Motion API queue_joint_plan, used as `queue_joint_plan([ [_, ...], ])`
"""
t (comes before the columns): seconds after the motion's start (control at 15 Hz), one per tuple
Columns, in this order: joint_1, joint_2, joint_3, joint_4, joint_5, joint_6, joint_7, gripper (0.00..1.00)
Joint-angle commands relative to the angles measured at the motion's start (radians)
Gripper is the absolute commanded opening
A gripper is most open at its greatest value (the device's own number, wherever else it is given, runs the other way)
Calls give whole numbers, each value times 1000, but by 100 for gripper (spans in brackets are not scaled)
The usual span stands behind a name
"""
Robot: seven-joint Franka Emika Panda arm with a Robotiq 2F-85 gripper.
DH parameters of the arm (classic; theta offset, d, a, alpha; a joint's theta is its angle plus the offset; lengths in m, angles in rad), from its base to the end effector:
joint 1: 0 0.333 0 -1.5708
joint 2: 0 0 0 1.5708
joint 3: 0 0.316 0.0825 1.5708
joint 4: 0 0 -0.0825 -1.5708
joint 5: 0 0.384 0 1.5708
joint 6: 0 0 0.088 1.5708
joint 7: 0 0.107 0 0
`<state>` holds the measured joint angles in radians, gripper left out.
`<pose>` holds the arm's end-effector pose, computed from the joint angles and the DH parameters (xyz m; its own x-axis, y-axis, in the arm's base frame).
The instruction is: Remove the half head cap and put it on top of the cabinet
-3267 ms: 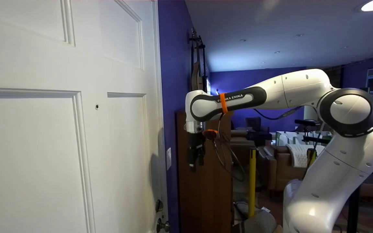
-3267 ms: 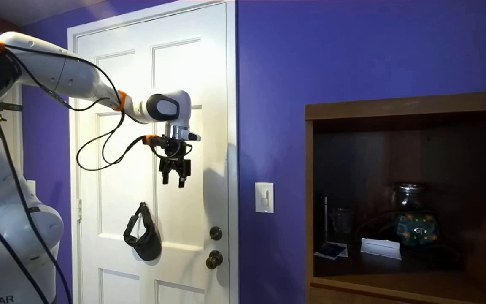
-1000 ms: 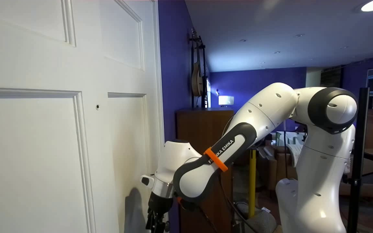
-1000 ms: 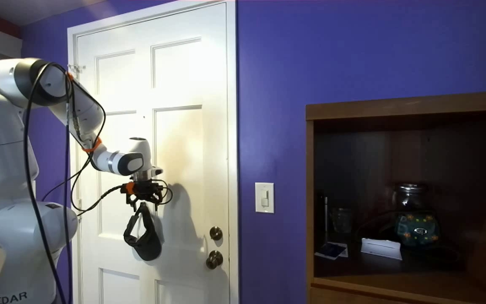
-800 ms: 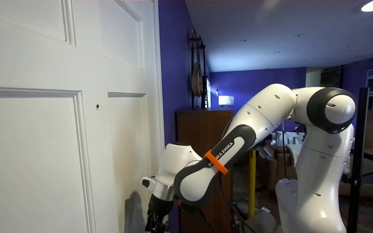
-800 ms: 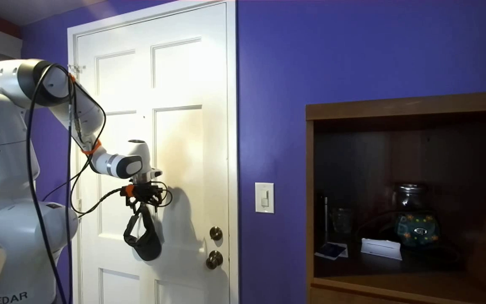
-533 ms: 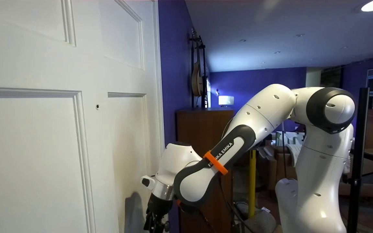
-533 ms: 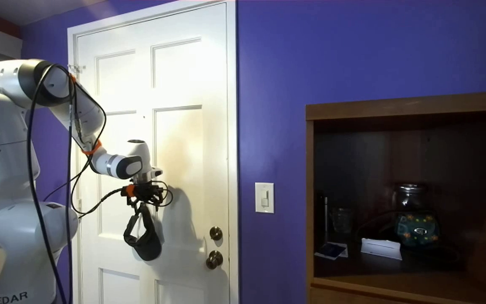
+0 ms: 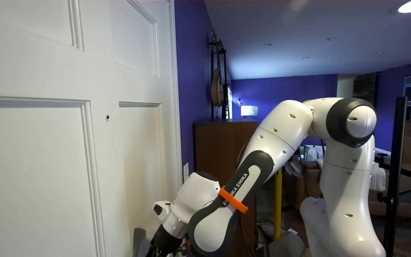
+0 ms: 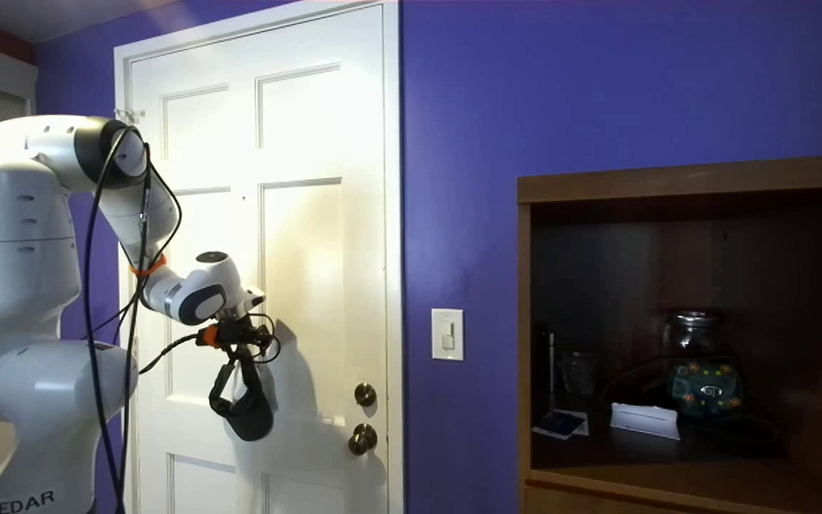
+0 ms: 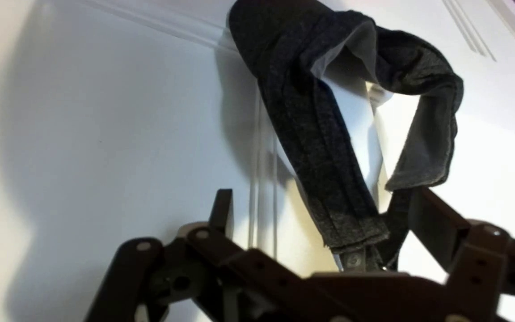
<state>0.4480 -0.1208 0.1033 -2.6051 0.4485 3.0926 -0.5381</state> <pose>0.4197 0.2160 0.3607 0.6428 0.5085 0.5730 0.5937 -0.8033 0.0468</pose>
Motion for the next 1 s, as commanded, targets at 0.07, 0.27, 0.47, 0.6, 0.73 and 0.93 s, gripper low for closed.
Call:
queue_joint_plan([
  [0.07,95,42,-16,11,141,108,-26,100],
  [0.27,129,35,-24,10,197,99,-22,74],
  [0.47,130,26,-28,-5,220,93,-18,89],
  [0.6,114,21,-28,-22,206,96,-8,94],
  [0.73,104,24,-32,-34,196,106,-10,100],
  [0.93,111,37,-51,-22,202,100,-26,100],
])
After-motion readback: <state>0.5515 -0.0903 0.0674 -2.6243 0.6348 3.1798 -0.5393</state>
